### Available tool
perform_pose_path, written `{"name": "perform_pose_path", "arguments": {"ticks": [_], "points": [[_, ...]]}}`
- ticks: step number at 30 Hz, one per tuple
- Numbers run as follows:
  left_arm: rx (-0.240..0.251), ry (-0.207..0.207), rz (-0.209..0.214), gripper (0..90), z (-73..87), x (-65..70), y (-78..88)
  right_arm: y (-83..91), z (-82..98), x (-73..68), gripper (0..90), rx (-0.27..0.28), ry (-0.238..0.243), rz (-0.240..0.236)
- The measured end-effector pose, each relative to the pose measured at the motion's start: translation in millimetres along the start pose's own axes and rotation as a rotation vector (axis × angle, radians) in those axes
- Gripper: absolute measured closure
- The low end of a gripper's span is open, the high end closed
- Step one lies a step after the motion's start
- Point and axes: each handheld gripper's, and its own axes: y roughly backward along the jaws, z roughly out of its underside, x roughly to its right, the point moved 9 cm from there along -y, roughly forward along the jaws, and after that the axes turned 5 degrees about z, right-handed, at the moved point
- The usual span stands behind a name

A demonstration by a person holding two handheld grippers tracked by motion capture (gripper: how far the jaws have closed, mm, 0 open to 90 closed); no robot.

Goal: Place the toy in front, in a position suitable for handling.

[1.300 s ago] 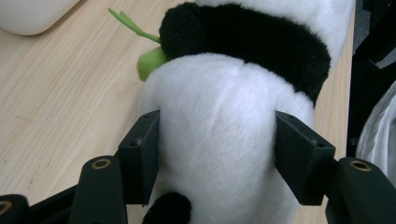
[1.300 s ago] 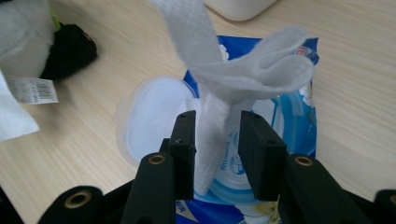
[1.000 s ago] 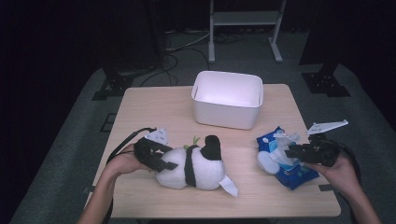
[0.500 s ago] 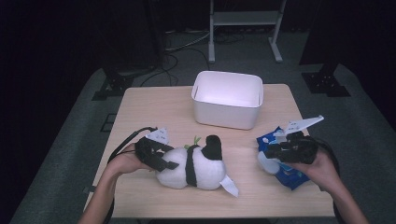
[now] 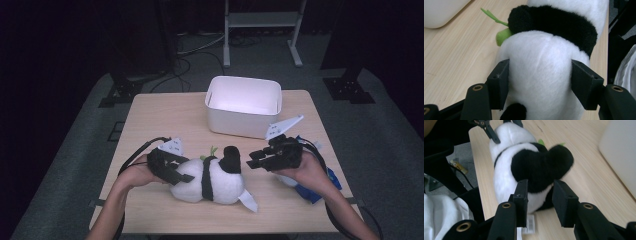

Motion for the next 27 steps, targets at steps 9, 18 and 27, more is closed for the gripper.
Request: {"name": "perform_pose_path", "arguments": {"ticks": [9, 18, 27], "points": [[0.012, 0.004, 0.002, 36.6, 0.3, 1.3, -1.0, -29.6, -8.1, -3.3, 60.2, -0.060, 0.009, -0.051], [-0.009, -0.007, 0.005, 37.0, -6.1, 4.3, -6.4, -43.7, -23.9, -23.2, 56.1, -0.076, 0.131, -0.056], [-0.015, -0.024, 0.025, 37.3, -18.3, 9.3, -17.2, -65.5, -25.7, -30.9, 52.1, -0.162, 0.193, -0.092]]}}
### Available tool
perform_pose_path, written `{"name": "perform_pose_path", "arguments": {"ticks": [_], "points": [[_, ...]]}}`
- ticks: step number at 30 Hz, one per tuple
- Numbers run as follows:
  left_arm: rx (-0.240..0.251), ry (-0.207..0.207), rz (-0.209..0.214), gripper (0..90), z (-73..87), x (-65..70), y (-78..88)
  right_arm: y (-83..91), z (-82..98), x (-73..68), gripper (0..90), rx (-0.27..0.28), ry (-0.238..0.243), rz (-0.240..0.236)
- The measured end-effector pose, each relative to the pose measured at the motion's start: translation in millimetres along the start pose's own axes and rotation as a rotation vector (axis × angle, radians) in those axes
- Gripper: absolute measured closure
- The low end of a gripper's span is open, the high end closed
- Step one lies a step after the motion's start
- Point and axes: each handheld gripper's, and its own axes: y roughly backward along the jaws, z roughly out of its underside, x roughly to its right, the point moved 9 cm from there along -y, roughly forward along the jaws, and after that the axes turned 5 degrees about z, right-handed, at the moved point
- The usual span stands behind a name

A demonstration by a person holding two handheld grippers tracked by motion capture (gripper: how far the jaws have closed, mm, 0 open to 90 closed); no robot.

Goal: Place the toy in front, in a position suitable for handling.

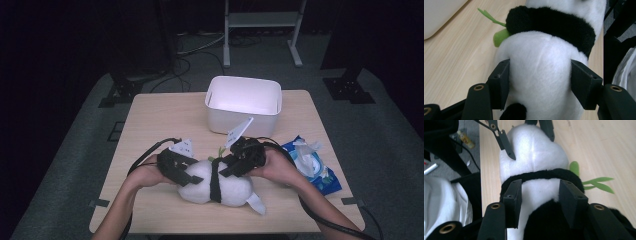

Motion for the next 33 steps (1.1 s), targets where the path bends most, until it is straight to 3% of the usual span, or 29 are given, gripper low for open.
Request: {"name": "perform_pose_path", "arguments": {"ticks": [6, 9, 13, 17, 20, 24, 28, 31, 33], "points": [[0.003, -0.001, 0.016, 37.6, -2.3, 4.1, -2.5, -5.1, 8.9, 3.5, 48.8, -0.043, -0.013, -0.057], [-0.006, 0.001, 0.021, 38.7, -2.6, 4.6, -3.3, -9.1, 11.9, 1.9, 50.3, -0.059, -0.012, -0.064], [-0.005, 0.000, 0.008, 43.2, -3.4, 5.7, -4.7, -14.2, 17.2, 0.5, 60.8, -0.080, -0.040, -0.095], [0.008, 0.006, -0.012, 49.4, -5.2, 2.7, -2.3, -9.9, 15.2, 3.7, 73.1, -0.041, -0.041, -0.097], [0.020, 0.005, -0.023, 50.8, -9.9, -3.3, -0.9, -3.0, 12.9, 11.6, 75.6, -0.017, -0.052, -0.092], [0.024, 0.001, -0.051, 51.1, -20.9, -14.2, -5.3, 4.2, 11.0, 25.9, 76.7, -0.024, -0.045, -0.050], [0.044, -0.023, -0.130, 51.3, -38.0, -33.0, -4.6, 14.8, 7.8, 45.2, 76.7, -0.016, -0.034, 0.032], [0.027, -0.046, -0.197, 50.3, -45.7, -43.9, -7.4, 21.5, 6.0, 60.9, 75.5, 0.005, -0.032, 0.093], [-0.006, -0.049, -0.192, 47.8, -41.0, -42.9, -18.3, 18.1, 10.2, 66.5, 73.8, 0.005, -0.033, 0.114]]}}
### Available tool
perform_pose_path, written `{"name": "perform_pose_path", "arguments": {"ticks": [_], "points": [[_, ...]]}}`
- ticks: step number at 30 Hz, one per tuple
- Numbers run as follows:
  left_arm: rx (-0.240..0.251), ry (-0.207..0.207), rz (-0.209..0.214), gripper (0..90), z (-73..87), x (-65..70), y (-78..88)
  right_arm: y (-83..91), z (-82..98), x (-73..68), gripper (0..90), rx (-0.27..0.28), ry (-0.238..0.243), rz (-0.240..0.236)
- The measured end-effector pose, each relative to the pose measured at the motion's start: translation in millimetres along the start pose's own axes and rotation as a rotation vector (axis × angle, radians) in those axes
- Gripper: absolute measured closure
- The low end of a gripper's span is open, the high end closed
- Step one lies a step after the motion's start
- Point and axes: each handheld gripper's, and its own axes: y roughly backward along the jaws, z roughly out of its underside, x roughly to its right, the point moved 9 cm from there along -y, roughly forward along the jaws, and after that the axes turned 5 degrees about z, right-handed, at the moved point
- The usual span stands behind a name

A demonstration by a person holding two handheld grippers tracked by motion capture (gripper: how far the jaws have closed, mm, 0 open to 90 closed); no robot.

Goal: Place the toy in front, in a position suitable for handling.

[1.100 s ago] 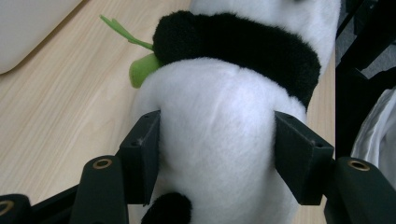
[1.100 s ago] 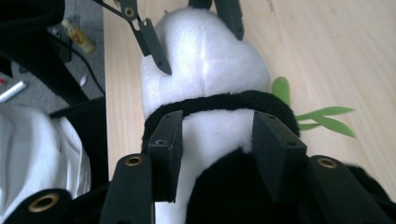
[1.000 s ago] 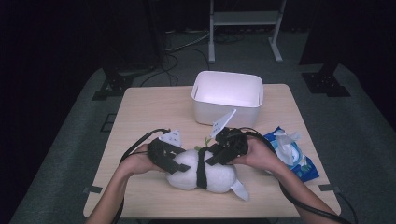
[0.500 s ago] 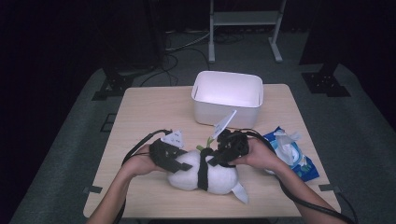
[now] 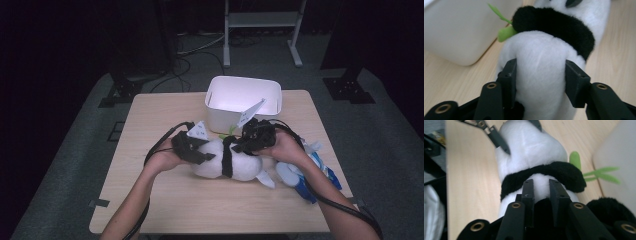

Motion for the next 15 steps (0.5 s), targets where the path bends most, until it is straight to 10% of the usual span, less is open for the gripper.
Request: {"name": "perform_pose_path", "arguments": {"ticks": [15], "points": [[0.148, 0.073, 0.165, 38.3, 0.8, 32.8, 30.5, 2.4, 17.5, -52.4, 58.3, -0.034, 0.020, -0.087]]}}
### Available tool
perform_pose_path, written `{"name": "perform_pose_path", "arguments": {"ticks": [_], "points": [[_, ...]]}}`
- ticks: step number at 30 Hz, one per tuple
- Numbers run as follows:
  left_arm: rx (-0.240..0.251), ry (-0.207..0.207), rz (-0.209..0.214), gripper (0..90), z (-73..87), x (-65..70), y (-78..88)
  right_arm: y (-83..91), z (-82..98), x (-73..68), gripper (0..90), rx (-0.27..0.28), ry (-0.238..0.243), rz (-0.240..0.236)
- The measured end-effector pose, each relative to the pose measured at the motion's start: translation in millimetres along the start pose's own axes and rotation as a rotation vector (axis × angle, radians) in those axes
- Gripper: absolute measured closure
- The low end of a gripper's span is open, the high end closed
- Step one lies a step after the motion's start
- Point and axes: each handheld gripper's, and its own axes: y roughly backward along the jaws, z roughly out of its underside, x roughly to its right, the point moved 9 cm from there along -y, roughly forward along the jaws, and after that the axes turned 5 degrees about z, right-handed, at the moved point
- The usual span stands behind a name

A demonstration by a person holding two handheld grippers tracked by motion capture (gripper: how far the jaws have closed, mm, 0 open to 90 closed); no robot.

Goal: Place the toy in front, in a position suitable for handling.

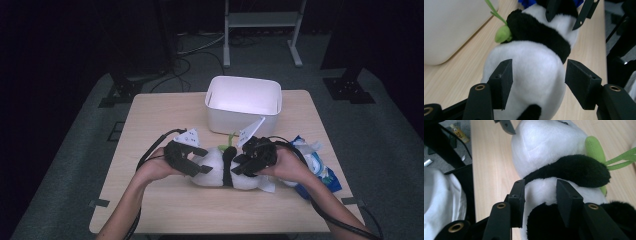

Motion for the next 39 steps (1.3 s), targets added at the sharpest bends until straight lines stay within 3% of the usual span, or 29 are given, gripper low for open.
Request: {"name": "perform_pose_path", "arguments": {"ticks": [5, 10, 14, 16, 18, 22, 25, 27, 32, 36, 39], "points": [[-0.015, -0.012, 0.010, 40.3, -2.5, 2.0, 1.3, 6.8, -5.0, -4.6, 56.3, -0.005, 0.010, -0.018], [-0.019, 0.000, 0.022, 41.4, -2.2, 1.7, 1.4, 12.3, -11.8, 1.0, 58.3, 0.023, -0.003, -0.002], [-0.068, -0.005, 0.048, 42.4, 5.3, 5.4, -4.8, 7.5, -8.8, 4.8, 60.7, -0.005, -0.012, 0.002], [-0.040, 0.003, 0.055, 42.6, 2.6, 6.5, -2.7, 6.0, -6.9, 2.3, 62.3, -0.015, -0.006, -0.019], [-0.030, 0.003, 0.035, 42.7, -0.5, 3.0, 0.7, 6.2, -6.0, -0.3, 66.4, -0.019, -0.005, -0.037], [-0.048, 0.007, 0.010, 43.4, -2.7, -1.9, 2.6, 4.2, -1.3, -5.7, 69.7, -0.047, 0.025, -0.062], [-0.060, 0.009, 0.019, 45.9, -1.8, -2.9, 0.7, 4.9, -1.4, -9.1, 69.7, -0.045, 0.024, -0.081], [-0.095, 0.000, 0.050, 48.1, 3.5, -0.2, -3.7, 7.2, -4.0, -9.3, 69.7, -0.024, 0.018, -0.086], [-0.107, 0.012, 0.096, 49.6, 9.9, 7.1, -9.6, 15.5, -9.9, -1.3, 70.1, 0.004, 0.005, -0.041], [-0.133, -0.007, 0.123, 50.1, 12.4, 12.9, -7.8, 19.9, -14.0, 6.2, 71.8, 0.023, -0.013, -0.016], [-0.129, -0.013, 0.119, 50.0, 11.0, 13.6, -5.4, 17.1, -13.4, 9.2, 73.2, 0.009, -0.014, -0.009]]}}
